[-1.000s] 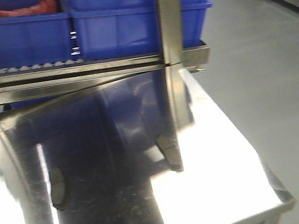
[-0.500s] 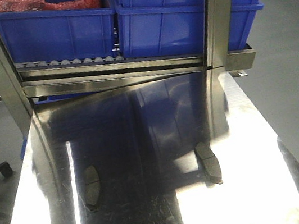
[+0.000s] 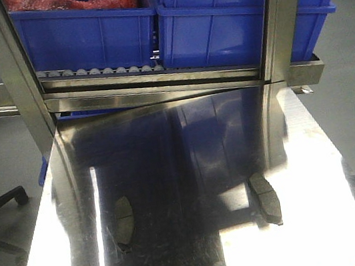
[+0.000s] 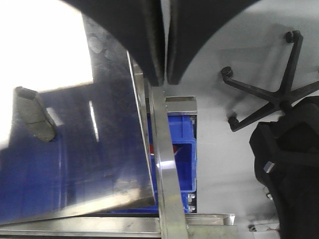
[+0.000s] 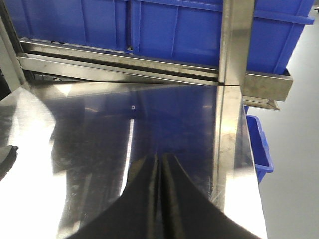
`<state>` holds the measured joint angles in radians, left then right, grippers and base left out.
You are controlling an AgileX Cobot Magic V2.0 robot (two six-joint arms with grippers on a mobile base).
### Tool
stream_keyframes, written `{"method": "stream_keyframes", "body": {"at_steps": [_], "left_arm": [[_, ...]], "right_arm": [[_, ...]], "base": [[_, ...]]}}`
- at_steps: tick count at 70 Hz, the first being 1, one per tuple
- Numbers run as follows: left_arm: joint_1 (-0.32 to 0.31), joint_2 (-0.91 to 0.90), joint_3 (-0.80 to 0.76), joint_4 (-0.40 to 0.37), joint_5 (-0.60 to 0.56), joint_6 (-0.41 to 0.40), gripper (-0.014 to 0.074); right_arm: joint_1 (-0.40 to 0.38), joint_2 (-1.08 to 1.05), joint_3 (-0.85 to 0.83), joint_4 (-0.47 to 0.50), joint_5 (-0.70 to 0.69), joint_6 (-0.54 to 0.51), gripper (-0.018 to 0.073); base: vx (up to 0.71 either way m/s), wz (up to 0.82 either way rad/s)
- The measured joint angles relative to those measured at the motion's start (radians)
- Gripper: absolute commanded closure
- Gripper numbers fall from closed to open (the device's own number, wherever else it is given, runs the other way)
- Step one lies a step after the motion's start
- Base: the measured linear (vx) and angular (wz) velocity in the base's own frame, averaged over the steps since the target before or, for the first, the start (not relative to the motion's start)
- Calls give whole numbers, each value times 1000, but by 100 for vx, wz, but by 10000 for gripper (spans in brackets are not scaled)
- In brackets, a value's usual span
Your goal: Move and align brake pads A on conveyor
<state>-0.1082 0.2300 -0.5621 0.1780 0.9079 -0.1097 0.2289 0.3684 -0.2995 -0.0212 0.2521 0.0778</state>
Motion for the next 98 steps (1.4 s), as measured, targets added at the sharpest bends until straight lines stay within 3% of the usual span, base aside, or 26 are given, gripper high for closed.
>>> {"method": "stream_keyframes", "body": {"at_steps": [98], "left_arm": [[0,0,0,0,0,0,603]], "right_arm": [[0,0,0,0,0,0,560]], "base": [[0,2]]}}
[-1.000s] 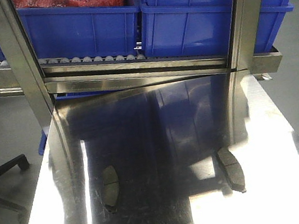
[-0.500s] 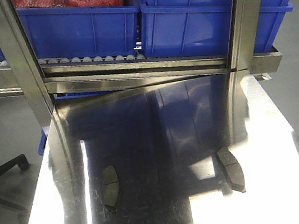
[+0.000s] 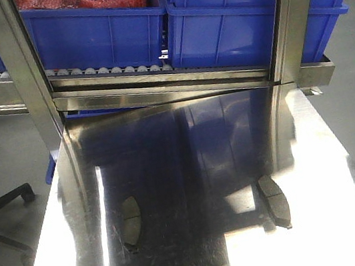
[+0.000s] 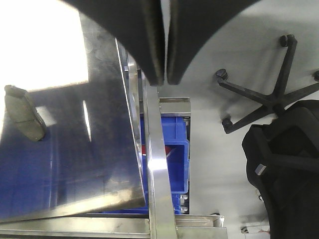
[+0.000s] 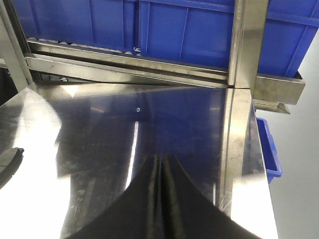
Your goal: Move and align brake pads A on conveyor
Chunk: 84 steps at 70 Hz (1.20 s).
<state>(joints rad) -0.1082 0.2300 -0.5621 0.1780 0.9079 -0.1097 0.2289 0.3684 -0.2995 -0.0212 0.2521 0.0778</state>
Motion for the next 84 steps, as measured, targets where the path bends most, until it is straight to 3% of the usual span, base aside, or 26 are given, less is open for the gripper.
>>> {"method": "stream_keyframes", "body": {"at_steps": [9,16,23,33,41,53,61,71,84], "left_arm": [[0,0,0,0,0,0,596],[0,0,0,0,-1,0,532],[0,0,0,0,-1,0,380],[0,0,0,0,-1,0,53],[0,0,0,0,-1,0,-140],[0,0,0,-1,-17,-1,-112],[0,5,0,-47,-86,-5,-65],[0,107,0,-186,-117,46,-39],[0,361,-24,-391,-196,238,-32]], "right_arm": [[0,0,0,0,0,0,560],[0,0,0,0,0,0,560],[0,0,0,0,0,0,560],[0,0,0,0,0,0,560],[0,0,0,0,0,0,560],[0,0,0,0,0,0,560],[0,0,0,0,0,0,560],[0,0,0,0,0,0,560],[0,0,0,0,0,0,560]], "base": [[0,0],[0,0],[0,0],[0,0],[0,0],[0,0],[0,0],[0,0],[0,0]]}}
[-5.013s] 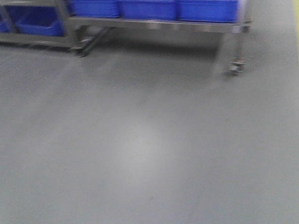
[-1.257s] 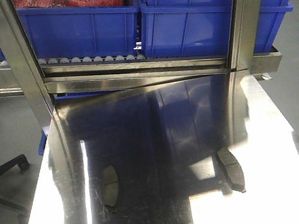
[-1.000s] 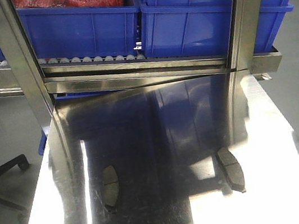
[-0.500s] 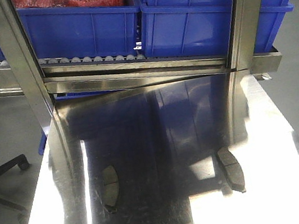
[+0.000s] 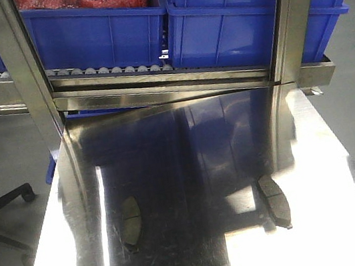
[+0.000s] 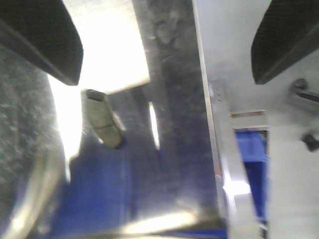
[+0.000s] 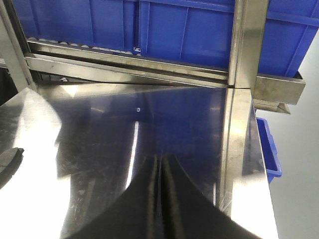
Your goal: Move and align brake pads A on conveyor
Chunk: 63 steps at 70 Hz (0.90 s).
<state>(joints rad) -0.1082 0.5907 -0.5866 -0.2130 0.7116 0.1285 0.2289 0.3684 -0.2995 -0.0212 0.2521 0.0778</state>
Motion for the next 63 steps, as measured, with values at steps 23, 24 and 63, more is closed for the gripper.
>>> {"method": "stream_keyframes", "body": {"at_steps": [23,24,63], "left_arm": [[-69,419,-214,-70,-73,143,-16],[-74,434,-221,-70,-75,143,-15],[-380,988,-452,232,-112,-362,-10]], "right_arm": [[0,0,0,0,0,0,560],[0,0,0,0,0,0,560],[0,0,0,0,0,0,560]], "base": [[0,0],[0,0],[0,0]]}}
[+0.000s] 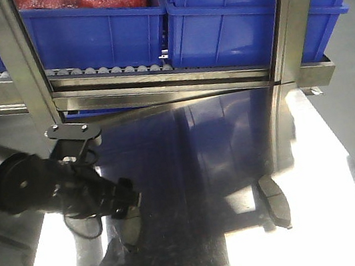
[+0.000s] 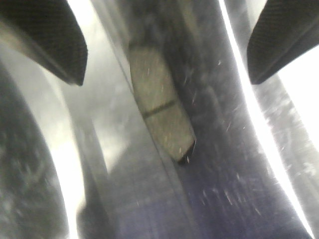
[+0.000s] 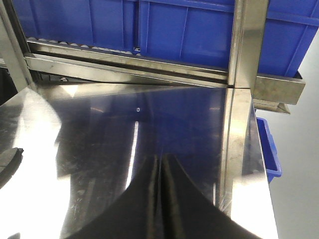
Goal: Move and align brake pads A on conveyor
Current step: 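Lower the left gripper over the pad nearest the left arm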
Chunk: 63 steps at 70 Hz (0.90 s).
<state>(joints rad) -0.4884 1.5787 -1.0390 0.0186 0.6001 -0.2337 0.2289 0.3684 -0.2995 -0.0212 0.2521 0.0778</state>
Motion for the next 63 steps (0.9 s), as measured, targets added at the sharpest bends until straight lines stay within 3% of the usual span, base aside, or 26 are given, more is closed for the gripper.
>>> {"method": "stream_keyframes", "body": {"at_steps": [23,63], "left_arm": [[0,230,-189,4,126,-46,5],[0,334,-203,1,128,-77,11]], "right_arm": [[0,0,0,0,0,0,560],[0,0,0,0,0,0,560]], "base": [[0,0],[0,0]]}}
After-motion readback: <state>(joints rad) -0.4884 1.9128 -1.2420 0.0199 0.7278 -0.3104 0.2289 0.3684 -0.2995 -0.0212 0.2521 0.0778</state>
